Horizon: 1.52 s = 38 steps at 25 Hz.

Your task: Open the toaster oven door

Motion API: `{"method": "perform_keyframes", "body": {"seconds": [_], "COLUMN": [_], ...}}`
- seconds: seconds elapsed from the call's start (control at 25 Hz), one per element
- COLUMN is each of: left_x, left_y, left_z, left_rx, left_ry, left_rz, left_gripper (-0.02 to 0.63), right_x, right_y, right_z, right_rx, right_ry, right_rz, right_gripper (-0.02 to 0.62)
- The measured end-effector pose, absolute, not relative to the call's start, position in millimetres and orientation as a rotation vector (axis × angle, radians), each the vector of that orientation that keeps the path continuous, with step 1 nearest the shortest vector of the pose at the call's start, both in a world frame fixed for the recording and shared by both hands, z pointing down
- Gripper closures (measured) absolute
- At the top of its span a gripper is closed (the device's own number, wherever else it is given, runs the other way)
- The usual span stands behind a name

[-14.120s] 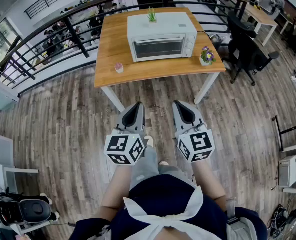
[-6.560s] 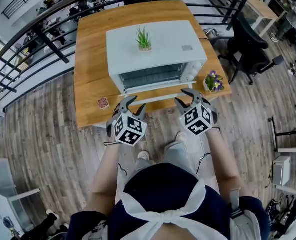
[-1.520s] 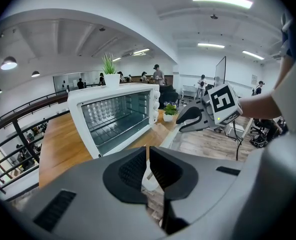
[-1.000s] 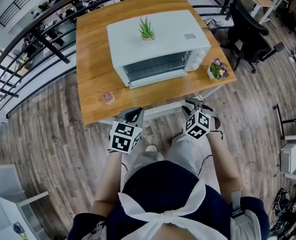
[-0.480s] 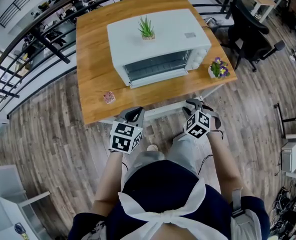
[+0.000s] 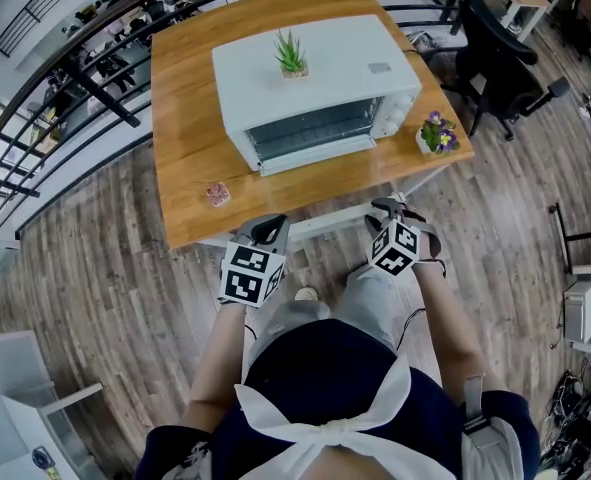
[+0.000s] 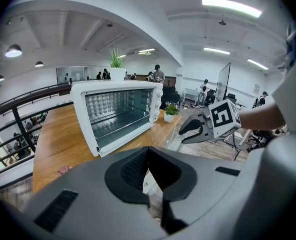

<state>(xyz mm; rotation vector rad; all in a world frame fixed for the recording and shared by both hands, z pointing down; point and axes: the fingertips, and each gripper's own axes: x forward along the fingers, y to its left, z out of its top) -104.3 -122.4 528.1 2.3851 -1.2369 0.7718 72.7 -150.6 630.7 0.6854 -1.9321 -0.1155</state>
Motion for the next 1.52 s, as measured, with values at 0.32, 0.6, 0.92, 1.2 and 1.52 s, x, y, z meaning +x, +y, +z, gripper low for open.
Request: {"method": "perform_keyframes", "body": {"seconds": [0.32,0.6,0.92,1.2,1.52], "left_x": [-101.7,-98.2,-92.9,-92.2,-94.1], "left_y": [-123.2,-126.6,-127.9,-128.7,-128.8], "left_z": [531.9,533.3,533.8,535.2,538.0], "left_rx": [2.388,2.396,2.41,2.411,2.402], "left_ry": [-1.228,-1.213,-1.192,-1.186,-1.186], "left_rz": [0.784,0.793,0.8,0.805,0.811], "left_gripper": [0.584,0.584,0.584,0.584,0.584], "right_x": [72.7,73.4,72.8,73.4,73.8], "right_y": [-148.2,-145.9,-142.9,-141.8,-140.3], "right_z": [639.5,649.5,656.8,663.3,674.9], "right_rx": [0.671,0.655,0.655,0.644,0.624], "right_ry": [-1.932,-1.917,-1.908,-1.898,-1.885], "right_rz": [-0.105,-0.087,-0.074,-0.062,-0.038], "right_gripper": [0.469,0.466,0.465,0.463,0.46]}}
